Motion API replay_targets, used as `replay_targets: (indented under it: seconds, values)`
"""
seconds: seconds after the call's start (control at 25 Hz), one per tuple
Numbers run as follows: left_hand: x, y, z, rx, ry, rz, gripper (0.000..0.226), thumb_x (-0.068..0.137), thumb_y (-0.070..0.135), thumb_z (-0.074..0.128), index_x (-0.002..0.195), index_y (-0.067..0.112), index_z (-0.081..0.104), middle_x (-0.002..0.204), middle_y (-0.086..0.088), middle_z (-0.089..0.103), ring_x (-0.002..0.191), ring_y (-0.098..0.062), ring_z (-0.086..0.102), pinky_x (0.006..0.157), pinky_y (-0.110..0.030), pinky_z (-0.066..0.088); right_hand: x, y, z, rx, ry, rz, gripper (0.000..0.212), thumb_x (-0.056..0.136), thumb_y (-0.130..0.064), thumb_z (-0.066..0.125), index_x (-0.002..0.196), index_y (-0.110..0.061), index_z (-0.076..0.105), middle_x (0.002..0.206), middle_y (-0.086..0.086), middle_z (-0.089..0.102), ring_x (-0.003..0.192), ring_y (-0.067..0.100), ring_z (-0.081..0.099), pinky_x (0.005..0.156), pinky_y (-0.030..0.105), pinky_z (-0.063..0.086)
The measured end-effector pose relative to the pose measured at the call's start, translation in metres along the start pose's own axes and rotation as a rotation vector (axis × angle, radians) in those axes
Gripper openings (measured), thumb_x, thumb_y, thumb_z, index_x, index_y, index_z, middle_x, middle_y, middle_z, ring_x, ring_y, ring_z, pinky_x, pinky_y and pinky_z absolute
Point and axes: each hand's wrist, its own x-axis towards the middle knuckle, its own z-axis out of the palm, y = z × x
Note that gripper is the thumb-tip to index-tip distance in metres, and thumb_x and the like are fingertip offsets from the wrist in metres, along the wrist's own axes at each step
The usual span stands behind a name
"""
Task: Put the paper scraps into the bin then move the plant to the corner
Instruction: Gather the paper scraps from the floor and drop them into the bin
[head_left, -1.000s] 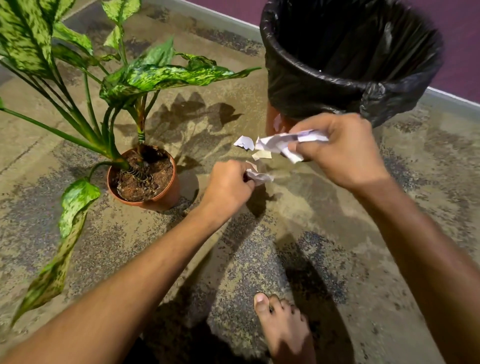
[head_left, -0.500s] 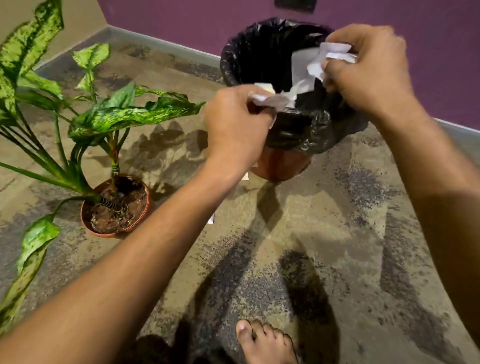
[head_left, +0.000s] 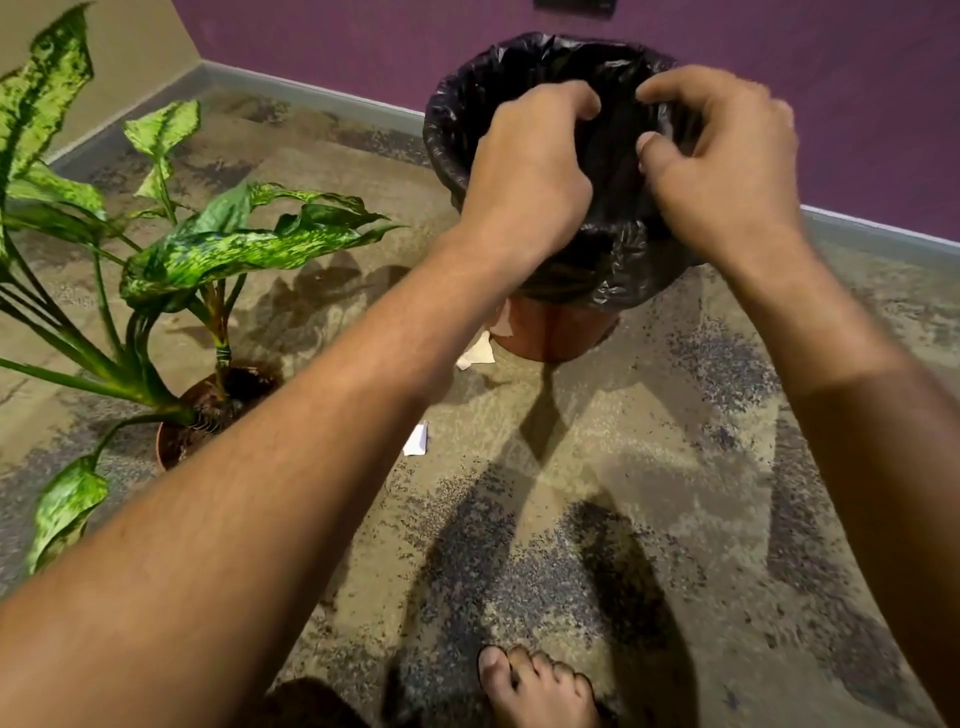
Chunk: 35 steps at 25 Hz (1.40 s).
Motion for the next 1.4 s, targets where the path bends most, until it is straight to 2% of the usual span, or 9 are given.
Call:
replay_targets:
  seconds: [0.12, 0.24, 0.32, 0.44, 0.6, 0.76, 0.88, 1.08, 1.4]
  values:
    - [-0.03, -0.01, 0.005, 0.023, 0.026, 0.195, 0.053, 0.075, -0.003, 0.045, 0.123, 0.01, 0.06, 0.128, -0.005, 0.059, 0.121, -0.023, 0.051, 0.106, -0.036, 0.04, -0.034, 0.002, 0.018, 0.095, 0.23, -0.183, 0.032, 0.091, -0.009, 0.053, 0.12, -0.011, 0.065, 0.123, 0.002, 0.064, 0.115, 0.016, 0.059, 0.1, 0.033, 0.045]
    - [-0.079, -0.041, 0.02, 0.034, 0.06, 0.271, 0.048, 0.078, 0.004, 0.039, 0.122, 0.002, 0.058, 0.132, -0.013, 0.055, 0.13, -0.029, 0.043, 0.116, -0.037, 0.028, -0.063, 0.013, 0.053, 0.186, 0.276, -0.312, 0.023, 0.087, -0.007, 0.058, 0.107, -0.008, 0.071, 0.108, 0.003, 0.071, 0.099, 0.015, 0.066, 0.089, 0.031, 0.053]
    - [-0.117, -0.073, 0.029, 0.086, -0.03, 0.233, 0.049, 0.079, 0.005, 0.045, 0.127, 0.004, 0.055, 0.135, -0.011, 0.052, 0.134, -0.029, 0.038, 0.117, -0.04, 0.027, -0.083, 0.02, 0.075, 0.202, 0.208, -0.321, 0.02, 0.088, -0.009, 0.06, 0.103, -0.009, 0.072, 0.101, 0.002, 0.072, 0.088, 0.015, 0.067, 0.08, 0.031, 0.055]
    - [-0.166, -0.125, 0.041, 0.184, -0.23, 0.166, 0.047, 0.081, 0.004, 0.051, 0.129, 0.005, 0.054, 0.134, -0.01, 0.053, 0.134, -0.028, 0.039, 0.115, -0.045, 0.03, -0.111, 0.033, 0.112, 0.124, -0.049, -0.325, 0.022, 0.091, -0.012, 0.059, 0.11, -0.012, 0.07, 0.103, 0.002, 0.072, 0.08, 0.013, 0.066, 0.074, 0.035, 0.058]
    - [-0.207, -0.185, 0.049, 0.314, -0.437, -0.11, 0.061, 0.081, 0.007, 0.065, 0.138, 0.012, 0.044, 0.144, -0.006, 0.044, 0.14, -0.025, 0.028, 0.118, -0.043, 0.023, -0.137, 0.051, 0.154, -0.036, -0.47, -0.258, 0.038, 0.096, -0.024, 0.054, 0.134, -0.02, 0.055, 0.133, -0.003, 0.059, 0.103, 0.01, 0.061, 0.096, 0.031, 0.047]
    - [-0.223, -0.223, 0.053, 0.28, -0.503, -0.433, 0.085, 0.079, 0.03, 0.073, 0.147, 0.013, 0.025, 0.157, -0.006, 0.022, 0.146, -0.026, 0.011, 0.119, -0.049, 0.018, -0.148, 0.066, 0.181, -0.133, -0.637, -0.23, 0.045, 0.098, -0.027, 0.053, 0.142, -0.025, 0.044, 0.145, -0.008, 0.046, 0.11, 0.01, 0.058, 0.089, 0.017, 0.039]
    - [-0.224, -0.236, 0.057, 0.29, -0.549, -0.488, 0.102, 0.075, 0.041, 0.077, 0.151, 0.017, 0.012, 0.16, 0.0, 0.01, 0.147, -0.023, 0.003, 0.118, -0.055, 0.012, -0.148, 0.072, 0.195, -0.184, -0.685, -0.24, 0.05, 0.097, -0.022, 0.054, 0.144, -0.023, 0.041, 0.149, -0.007, 0.039, 0.113, 0.011, 0.055, 0.084, 0.016, 0.034]
    - [-0.212, -0.249, 0.058, 0.295, -0.668, -0.491, 0.119, 0.068, 0.043, 0.081, 0.151, 0.024, -0.002, 0.16, 0.01, -0.008, 0.147, -0.022, -0.012, 0.115, -0.058, 0.008, -0.134, 0.08, 0.209, -0.236, -0.673, -0.288, 0.058, 0.092, -0.019, 0.056, 0.146, -0.022, 0.036, 0.153, -0.001, 0.033, 0.122, 0.017, 0.052, 0.092, 0.026, 0.046]
    - [-0.214, -0.255, 0.058, 0.229, -0.75, -0.519, 0.119, 0.073, 0.045, 0.076, 0.15, 0.025, -0.013, 0.157, 0.011, -0.024, 0.143, -0.02, -0.027, 0.114, -0.057, -0.002, -0.09, 0.073, 0.244, -0.281, -0.707, -0.255, 0.068, 0.096, -0.044, 0.05, 0.152, -0.024, 0.016, 0.161, 0.004, 0.015, 0.139, 0.031, 0.035, 0.109, 0.044, 0.039]
